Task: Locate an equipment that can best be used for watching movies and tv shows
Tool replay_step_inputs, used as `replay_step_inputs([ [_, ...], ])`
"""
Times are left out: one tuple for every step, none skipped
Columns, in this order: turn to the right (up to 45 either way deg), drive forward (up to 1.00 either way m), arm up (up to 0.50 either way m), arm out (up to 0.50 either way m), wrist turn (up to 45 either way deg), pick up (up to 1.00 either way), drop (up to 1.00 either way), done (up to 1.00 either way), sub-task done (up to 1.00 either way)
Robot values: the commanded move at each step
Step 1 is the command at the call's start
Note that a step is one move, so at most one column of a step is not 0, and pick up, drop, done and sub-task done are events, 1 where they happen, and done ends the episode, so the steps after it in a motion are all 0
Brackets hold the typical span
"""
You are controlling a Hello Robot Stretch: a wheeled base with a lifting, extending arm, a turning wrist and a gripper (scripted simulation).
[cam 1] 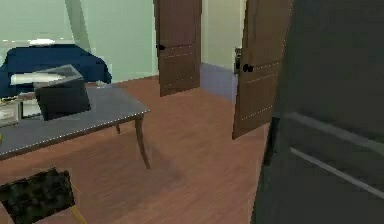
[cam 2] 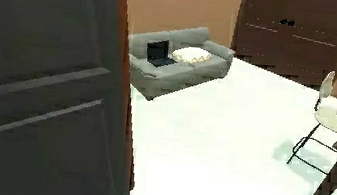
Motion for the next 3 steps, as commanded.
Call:
replay_step_inputs([
  [0.0, 1.00, 0.00, 0.00, 0.0, 0.00, 0.00, 0.00, 0.00],
  [0.0, 0.75, 0.00, 0.00, 0.0, 0.00, 0.00, 0.00, 0.00],
  [-36.0, 0.00, 0.00, 0.00, 0.0, 0.00, 0.00, 0.00, 0.00],
])
